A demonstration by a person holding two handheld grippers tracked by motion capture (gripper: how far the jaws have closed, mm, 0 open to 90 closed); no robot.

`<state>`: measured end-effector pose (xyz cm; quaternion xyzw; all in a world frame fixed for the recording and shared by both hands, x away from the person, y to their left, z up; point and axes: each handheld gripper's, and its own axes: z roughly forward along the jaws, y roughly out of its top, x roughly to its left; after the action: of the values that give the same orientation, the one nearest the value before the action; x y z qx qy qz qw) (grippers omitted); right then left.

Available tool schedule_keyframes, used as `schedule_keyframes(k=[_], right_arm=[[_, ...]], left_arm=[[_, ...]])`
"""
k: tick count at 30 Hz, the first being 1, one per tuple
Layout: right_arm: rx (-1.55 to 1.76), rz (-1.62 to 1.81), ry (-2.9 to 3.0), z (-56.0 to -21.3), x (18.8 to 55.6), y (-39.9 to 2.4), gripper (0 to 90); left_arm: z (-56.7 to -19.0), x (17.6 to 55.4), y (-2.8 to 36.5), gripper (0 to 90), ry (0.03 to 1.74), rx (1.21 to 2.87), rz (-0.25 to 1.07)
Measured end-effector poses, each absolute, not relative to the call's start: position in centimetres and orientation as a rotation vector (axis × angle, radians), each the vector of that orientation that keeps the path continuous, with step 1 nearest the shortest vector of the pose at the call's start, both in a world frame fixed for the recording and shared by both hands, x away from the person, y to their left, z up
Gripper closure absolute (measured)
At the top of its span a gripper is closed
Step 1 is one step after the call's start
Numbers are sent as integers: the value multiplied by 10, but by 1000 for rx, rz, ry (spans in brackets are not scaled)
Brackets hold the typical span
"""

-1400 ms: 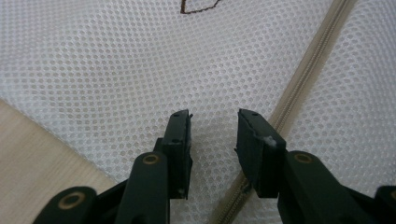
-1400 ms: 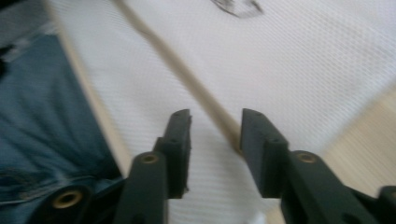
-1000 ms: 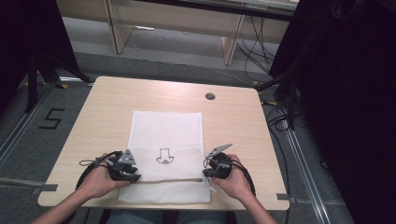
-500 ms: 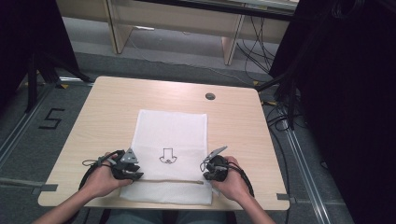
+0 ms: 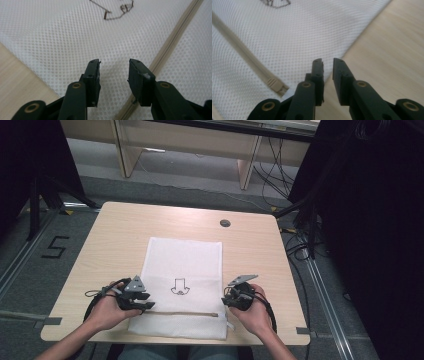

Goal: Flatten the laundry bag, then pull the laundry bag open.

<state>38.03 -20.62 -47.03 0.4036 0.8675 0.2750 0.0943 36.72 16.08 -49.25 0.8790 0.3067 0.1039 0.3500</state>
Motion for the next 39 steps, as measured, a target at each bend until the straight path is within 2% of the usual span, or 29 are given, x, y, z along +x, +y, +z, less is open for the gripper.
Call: schedule_keyframes(k=[7,10,14,16,19,24,32,35,36,37,39], right_arm=[[1337,931,2463,-472,382,-222,743],[1336,907,2455,-469,382,-225,705],[1331,908,2458,-470,382,-225,709],[1316,933,2466,-470,383,-224,748],[1300,878,2500,-464,382,-222,828],[1294,835,2559,-461,376,-215,900],[1298,815,2619,-463,373,-211,900],[1352,826,2633,-462,370,-212,900],[1486,795,2623,-458,364,-209,900],[1384,827,2624,-461,367,-212,900],[1415,826,2626,-462,366,-213,900]], left_arm=[[-486,368,165,514,795,2229,340],[-488,369,166,472,820,2197,328],[-486,369,166,425,840,2148,322],[-485,368,163,413,850,2126,313],[-485,366,158,414,835,2128,314],[-483,359,139,450,772,2151,277],[-480,361,122,484,724,2173,273],[-477,362,117,486,701,2163,286],[-475,362,115,486,694,2166,296],[-475,362,112,487,692,2168,297],[-474,362,107,491,669,2162,279]])
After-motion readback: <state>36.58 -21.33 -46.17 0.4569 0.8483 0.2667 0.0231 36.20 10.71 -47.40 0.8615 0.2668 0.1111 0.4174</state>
